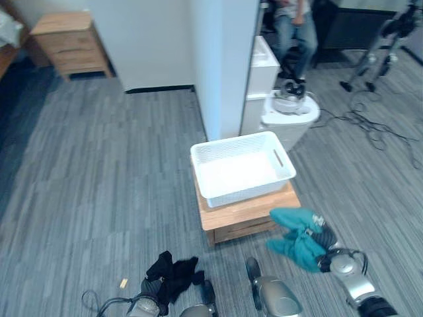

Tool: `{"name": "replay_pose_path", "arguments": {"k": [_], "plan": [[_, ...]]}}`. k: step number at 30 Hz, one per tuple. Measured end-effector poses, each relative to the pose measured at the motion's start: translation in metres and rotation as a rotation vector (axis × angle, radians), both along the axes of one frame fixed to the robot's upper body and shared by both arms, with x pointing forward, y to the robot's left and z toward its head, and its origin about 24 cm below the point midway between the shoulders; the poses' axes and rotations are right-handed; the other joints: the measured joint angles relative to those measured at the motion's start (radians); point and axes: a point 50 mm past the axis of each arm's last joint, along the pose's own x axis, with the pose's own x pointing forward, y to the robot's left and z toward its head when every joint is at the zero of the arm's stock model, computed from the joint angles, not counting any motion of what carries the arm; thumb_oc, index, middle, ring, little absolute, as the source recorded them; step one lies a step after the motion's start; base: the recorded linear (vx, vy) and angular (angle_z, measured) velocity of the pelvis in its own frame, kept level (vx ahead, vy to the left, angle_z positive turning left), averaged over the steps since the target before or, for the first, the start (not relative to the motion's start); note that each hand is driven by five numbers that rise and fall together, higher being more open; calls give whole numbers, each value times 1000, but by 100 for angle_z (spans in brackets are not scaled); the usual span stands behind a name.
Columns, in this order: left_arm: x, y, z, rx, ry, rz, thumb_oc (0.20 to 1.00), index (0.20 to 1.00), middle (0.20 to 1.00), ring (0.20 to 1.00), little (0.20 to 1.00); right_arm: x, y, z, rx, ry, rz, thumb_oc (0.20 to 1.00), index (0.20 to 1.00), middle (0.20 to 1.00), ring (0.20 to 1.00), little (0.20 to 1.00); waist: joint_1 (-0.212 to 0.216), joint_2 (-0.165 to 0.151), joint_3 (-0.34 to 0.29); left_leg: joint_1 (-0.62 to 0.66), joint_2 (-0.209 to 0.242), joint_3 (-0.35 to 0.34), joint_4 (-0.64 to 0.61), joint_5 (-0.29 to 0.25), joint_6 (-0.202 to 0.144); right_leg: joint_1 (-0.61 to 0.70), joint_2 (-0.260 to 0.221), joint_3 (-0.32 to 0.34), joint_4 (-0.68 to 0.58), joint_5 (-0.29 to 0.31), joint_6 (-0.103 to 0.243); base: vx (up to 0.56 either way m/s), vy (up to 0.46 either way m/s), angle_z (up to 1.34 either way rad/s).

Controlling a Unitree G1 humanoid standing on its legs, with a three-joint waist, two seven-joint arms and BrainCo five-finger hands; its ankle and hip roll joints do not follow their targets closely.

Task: Tidy up the quilt and then pick up the clothes from the bed and put them into the laundry hamper.

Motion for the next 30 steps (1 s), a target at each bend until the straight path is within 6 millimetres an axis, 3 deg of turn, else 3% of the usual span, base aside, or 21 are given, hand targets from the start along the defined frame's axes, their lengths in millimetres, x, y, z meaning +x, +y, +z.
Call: {"name": "replay_pose_path", "arguments": {"k": [1,2,4,6,8,9,12,13,16,18,23,24,25,30], "plan": [[-16,0,-4,-8,26,29,200,200,200,200,200,11,-4,29,-26,-100,19,200,200,200,200,200,17,0,1,31,-3,4,-5,-19,-14,37,-14,-26,-19,77,-6,140,-89,3],[-27,-1,-7,-18,37,56,200,200,200,200,200,16,-4,49,-47,-177,53,200,200,200,200,200,20,6,1,48,-3,10,-6,-34,-29,56,-17,-30,-40,114,-8,146,-73,-25],[-51,-3,-13,-30,81,105,200,200,200,200,200,32,-6,116,-103,-470,90,200,200,200,200,200,18,19,-11,76,10,22,-6,-71,-45,88,-11,-52,-64,204,-23,176,-74,-19],[-53,-8,-14,-56,57,162,200,200,200,200,200,39,-11,162,-182,-632,123,200,200,200,200,200,20,42,-25,82,37,24,-6,-78,-57,99,16,-63,-62,189,-45,152,-76,1],[-43,-12,-12,-71,6,166,200,200,200,200,200,48,-10,196,-245,-735,156,200,200,200,200,200,24,51,-33,81,58,26,-6,-72,-68,99,34,-78,-62,193,-60,83,-68,3],[-35,-14,-9,-91,-40,177,200,200,200,200,200,57,3,217,-273,-798,219,200,200,200,200,200,19,51,-33,81,66,29,-6,-73,-74,96,42,-79,-62,193,-61,52,-37,4],[-5,-18,1,-111,-161,146,200,200,200,200,200,67,31,243,-276,-888,335,200,200,200,200,200,29,51,-33,80,77,26,-6,-71,-78,97,51,-88,-62,192,-62,78,-56,5],[9,-20,9,-125,-236,160,200,200,200,200,200,73,54,251,-276,-914,430,200,200,200,200,200,31,51,-33,80,77,24,-6,-70,-82,97,51,-90,-63,191,-63,66,-57,5],[33,-21,25,-140,-374,170,200,200,200,200,200,78,85,250,-265,-912,562,200,200,200,200,200,54,52,-32,72,74,20,-6,-69,-84,97,46,-95,-63,186,-69,7,-66,5],[48,-15,43,-128,-488,152,200,200,200,200,200,89,105,235,-220,-860,598,200,200,200,200,200,66,50,-34,48,71,12,-6,-68,-87,76,43,-97,-63,181,-67,4,-47,15],[77,-11,93,-137,-743,77,200,200,200,200,200,103,103,199,-226,-709,544,200,200,200,200,200,112,74,-23,10,69,-8,-6,-51,-85,45,34,-124,-63,186,-72,15,-52,21],[88,-14,117,-168,-860,47,200,200,200,200,200,108,93,180,-222,-626,490,630,630,630,630,630,125,98,-16,8,65,-22,-4,-47,-85,49,28,-139,-62,187,-74,6,-42,24],[94,-18,132,-194,-941,16,200,200,200,200,200,109,85,165,-229,-563,450,1000,1000,1000,1000,1000,134,114,-15,7,64,-29,-4,-47,-84,51,26,-144,-62,188,-74,9,-34,24],[110,-16,181,-281,-1132,-66,200,200,200,200,200,113,60,126,-346,-377,333,1000,1000,1000,1000,1000,135,166,-1,12,59,-29,-3,-47,-84,59,20,-151,-62,187,-74,23,-22,4]]}}
